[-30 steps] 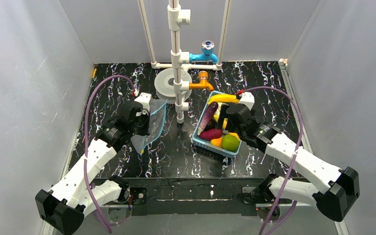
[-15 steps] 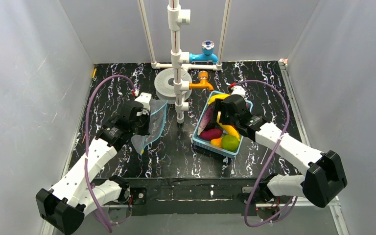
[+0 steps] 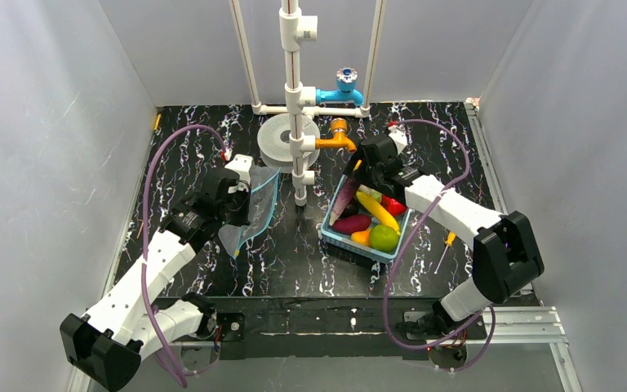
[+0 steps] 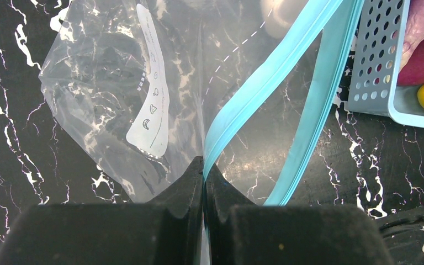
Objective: Place the food in the zip-top bag and seal the zipper
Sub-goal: Pick up the fake vegetable from the bin.
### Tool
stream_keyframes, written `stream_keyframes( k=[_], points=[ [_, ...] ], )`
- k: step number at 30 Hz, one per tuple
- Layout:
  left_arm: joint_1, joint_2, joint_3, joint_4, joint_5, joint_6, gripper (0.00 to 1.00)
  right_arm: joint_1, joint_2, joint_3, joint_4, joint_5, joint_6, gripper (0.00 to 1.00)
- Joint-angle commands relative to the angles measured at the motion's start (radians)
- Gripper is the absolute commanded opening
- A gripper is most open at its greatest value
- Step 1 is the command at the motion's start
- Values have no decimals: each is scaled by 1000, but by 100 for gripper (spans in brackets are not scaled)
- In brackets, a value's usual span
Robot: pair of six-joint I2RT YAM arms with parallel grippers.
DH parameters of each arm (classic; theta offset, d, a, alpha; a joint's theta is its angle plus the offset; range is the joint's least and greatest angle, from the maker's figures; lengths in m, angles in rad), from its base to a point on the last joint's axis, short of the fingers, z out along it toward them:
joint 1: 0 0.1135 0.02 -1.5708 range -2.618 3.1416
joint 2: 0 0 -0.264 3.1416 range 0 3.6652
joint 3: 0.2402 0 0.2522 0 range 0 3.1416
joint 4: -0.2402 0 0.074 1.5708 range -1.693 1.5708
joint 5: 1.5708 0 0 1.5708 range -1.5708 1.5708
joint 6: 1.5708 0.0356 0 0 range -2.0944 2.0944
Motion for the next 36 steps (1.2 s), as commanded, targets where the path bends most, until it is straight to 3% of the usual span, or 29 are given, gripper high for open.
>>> stream_keyframes(
  k=[1,7,11,20,25,29,33,36],
  points=[
    [-2,-14,33,-11,-7,-5,0,-7,25,46,-7,63,58,78],
    [-2,-14,33,-9,4,-5,0,-7,73,45,8,37,69,66],
    [-2,-12,32,-8,2,-6,0,-7,54,37,4,32,62,50],
    [-2,-8,35,-7,11,-8,0,-7,-144,-9,13,71,-7,33],
    [-3,-10,33,-6,16,-9,0,-4,-273,-88,125,12,-44,22],
    [-2,-9,43,-27,-12,-42,0,17,-349,-151,206,-13,-65,5],
    [-2,1,91,-161,-69,-198,0,110,-410,-195,292,-20,-70,1],
    [-2,9,138,-275,-54,-316,0,279,-435,-205,338,119,-80,1]
  ],
)
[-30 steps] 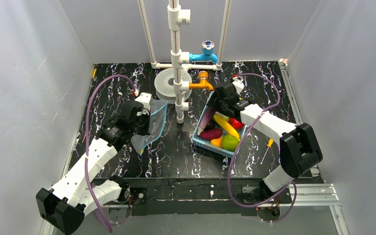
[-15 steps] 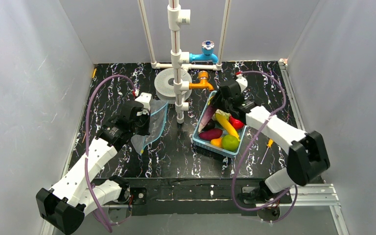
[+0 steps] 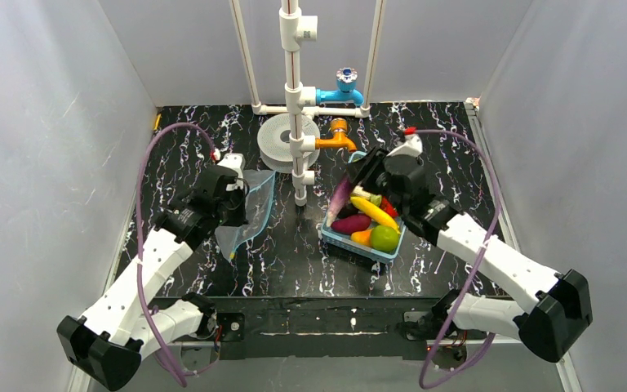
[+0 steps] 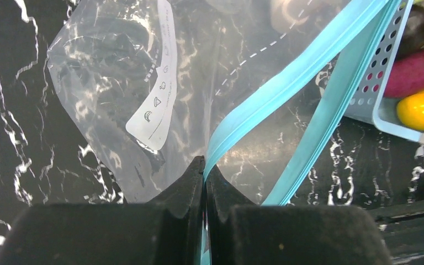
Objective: Place the food in the zip-top bag and seal the zipper
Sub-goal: Pick up the fake vegetable from the bin, then place the fake vegetable in the zipper food storage bag.
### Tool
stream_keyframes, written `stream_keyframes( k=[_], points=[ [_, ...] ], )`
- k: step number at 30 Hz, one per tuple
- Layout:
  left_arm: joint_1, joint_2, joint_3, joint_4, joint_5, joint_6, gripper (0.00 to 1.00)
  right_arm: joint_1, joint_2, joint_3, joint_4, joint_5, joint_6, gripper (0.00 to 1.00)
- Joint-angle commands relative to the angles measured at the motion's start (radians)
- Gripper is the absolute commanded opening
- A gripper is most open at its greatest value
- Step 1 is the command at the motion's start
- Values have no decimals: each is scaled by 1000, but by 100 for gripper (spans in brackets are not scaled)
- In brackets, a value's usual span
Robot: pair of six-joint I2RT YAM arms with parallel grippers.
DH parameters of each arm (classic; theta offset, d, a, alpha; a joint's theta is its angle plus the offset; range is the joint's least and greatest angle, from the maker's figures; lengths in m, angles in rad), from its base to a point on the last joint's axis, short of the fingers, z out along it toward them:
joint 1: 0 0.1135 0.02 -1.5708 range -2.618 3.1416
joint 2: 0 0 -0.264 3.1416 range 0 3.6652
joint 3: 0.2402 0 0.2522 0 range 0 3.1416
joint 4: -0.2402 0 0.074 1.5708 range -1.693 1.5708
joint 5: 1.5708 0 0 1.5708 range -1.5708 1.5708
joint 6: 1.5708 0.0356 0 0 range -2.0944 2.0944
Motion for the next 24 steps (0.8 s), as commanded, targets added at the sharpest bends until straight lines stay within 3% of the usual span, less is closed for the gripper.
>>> stream_keyframes(
  k=[1,4,10,15,24],
  points=[
    [-2,5,94,-196,-13,-200,0,223,-50,-16,180,150,-26,1],
    [-2,-5,130,-272,24,-269,0,346,-34,14,224,247,-9,1],
    [-2,-23,126,-284,142,-365,0,474,43,129,233,377,24,1],
    [-2,-22,113,-254,218,-411,0,529,142,253,227,491,-20,1],
    [-2,-28,139,-273,275,-456,0,602,293,334,280,654,-201,1]
  ],
)
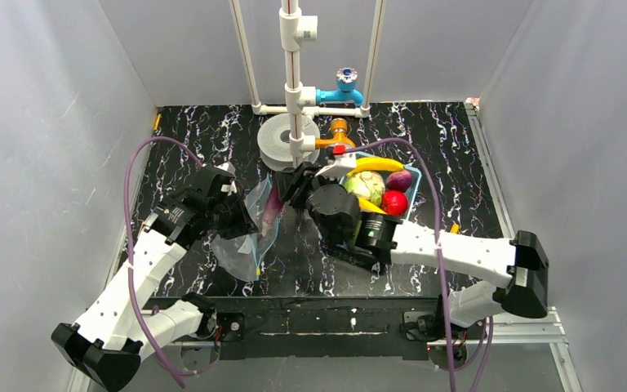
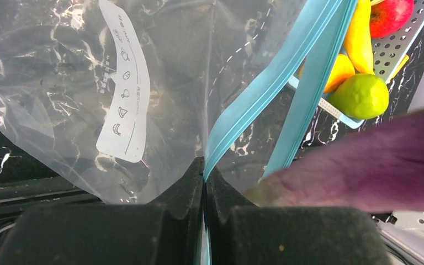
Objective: Place the food in the zip-top bag and seal the zipper
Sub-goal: Place the fake vegetable in the zipper food storage bag.
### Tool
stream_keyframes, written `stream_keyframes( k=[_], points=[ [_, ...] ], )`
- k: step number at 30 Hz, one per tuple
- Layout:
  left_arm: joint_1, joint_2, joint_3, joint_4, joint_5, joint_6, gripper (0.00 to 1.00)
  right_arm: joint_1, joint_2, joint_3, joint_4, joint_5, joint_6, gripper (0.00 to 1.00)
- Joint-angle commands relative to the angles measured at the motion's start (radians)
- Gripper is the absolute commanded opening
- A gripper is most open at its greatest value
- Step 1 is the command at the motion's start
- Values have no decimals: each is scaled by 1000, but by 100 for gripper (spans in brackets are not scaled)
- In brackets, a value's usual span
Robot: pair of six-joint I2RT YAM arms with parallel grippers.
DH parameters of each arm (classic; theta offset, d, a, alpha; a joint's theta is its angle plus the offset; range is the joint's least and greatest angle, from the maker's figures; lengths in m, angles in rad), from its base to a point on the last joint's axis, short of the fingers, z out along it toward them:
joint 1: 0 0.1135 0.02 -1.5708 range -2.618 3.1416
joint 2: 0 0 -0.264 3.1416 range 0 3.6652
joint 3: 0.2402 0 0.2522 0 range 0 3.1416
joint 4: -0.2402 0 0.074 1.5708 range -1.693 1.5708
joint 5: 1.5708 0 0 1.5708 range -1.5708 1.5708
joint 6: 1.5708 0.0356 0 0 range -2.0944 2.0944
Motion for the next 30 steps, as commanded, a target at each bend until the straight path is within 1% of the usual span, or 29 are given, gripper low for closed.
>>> stream_keyframes(
  k=[1,3,7,10,13,16,19,20,21,24,25,26,28,30],
  points=[
    [-2,-26,31,-33,32,-42,0,30,43,53,57,144,-100,1],
    [-2,-43,29,-25,20,-50,0,35,50,46,34,145,-89,1],
    [-2,-77,19,3,-10,-65,0,44,61,83,-133,113,17,1],
    [-2,-98,0,56,5,-57,0,46,69,109,-250,64,104,2],
    [-2,-123,-37,124,32,-47,0,46,85,135,-305,5,138,6],
    [-2,-132,-60,168,56,-53,0,46,97,157,-350,-54,172,16],
    [-2,-134,-69,194,72,-51,0,46,102,171,-373,-121,169,22],
    [-2,-136,-71,198,75,-49,0,46,106,182,-393,-137,174,26],
    [-2,-137,-73,202,74,-47,0,46,111,194,-422,-148,187,34],
    [-2,-149,-80,215,72,-44,0,44,136,239,-483,-188,183,67],
    [-2,-150,-80,216,75,-42,0,44,147,260,-507,-196,172,75],
    [-2,-150,-80,217,80,-39,0,42,157,284,-534,-203,161,82],
    [-2,-150,-81,216,87,-37,0,37,171,331,-575,-209,126,88],
    [-2,-156,-89,217,89,-37,0,31,174,361,-601,-209,85,90]
  ],
)
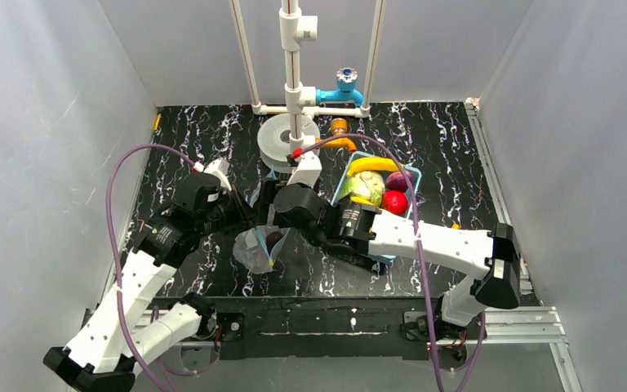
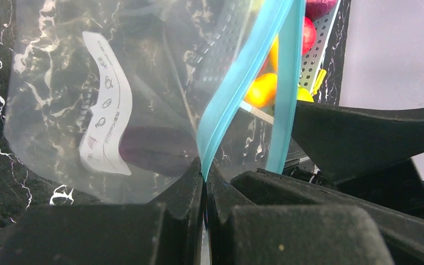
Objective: Place the food in the zip-top bag and seal the zipper
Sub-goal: Place the fake vegetable in the zipper food storage bag.
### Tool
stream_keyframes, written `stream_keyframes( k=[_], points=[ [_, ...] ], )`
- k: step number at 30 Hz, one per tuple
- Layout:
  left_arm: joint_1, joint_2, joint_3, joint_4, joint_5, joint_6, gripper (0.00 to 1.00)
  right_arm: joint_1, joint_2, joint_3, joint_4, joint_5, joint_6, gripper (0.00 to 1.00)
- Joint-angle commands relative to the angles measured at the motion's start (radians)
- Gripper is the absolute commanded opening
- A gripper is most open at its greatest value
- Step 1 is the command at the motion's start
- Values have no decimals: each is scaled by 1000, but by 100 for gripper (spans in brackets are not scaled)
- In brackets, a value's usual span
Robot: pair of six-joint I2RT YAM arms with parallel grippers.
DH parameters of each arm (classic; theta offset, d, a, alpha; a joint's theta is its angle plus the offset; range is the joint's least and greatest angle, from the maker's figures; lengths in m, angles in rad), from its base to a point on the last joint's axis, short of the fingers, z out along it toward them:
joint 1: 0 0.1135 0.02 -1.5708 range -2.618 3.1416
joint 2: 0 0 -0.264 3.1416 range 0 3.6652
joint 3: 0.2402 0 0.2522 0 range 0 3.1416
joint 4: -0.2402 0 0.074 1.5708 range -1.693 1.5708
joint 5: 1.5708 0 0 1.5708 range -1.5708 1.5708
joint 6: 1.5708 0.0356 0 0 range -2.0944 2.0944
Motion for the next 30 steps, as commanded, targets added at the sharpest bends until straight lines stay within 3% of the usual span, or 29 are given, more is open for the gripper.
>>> stream_keyframes(
  k=[1,8,20,30],
  points=[
    [-2,-27,-17,20,19,12,0,-11,-1,98,-80,-22,-86,90],
    [-2,-64,-37,20,-2,39,0,-11,-48,81,-114,-69,-267,91],
    [-3,-94,-69,38,-14,94,0,-14,-116,-43,-166,-158,-213,90],
    [-2,-44,-28,-35,-75,234,0,-71,-366,-227,-86,-82,-300,92]
  ],
)
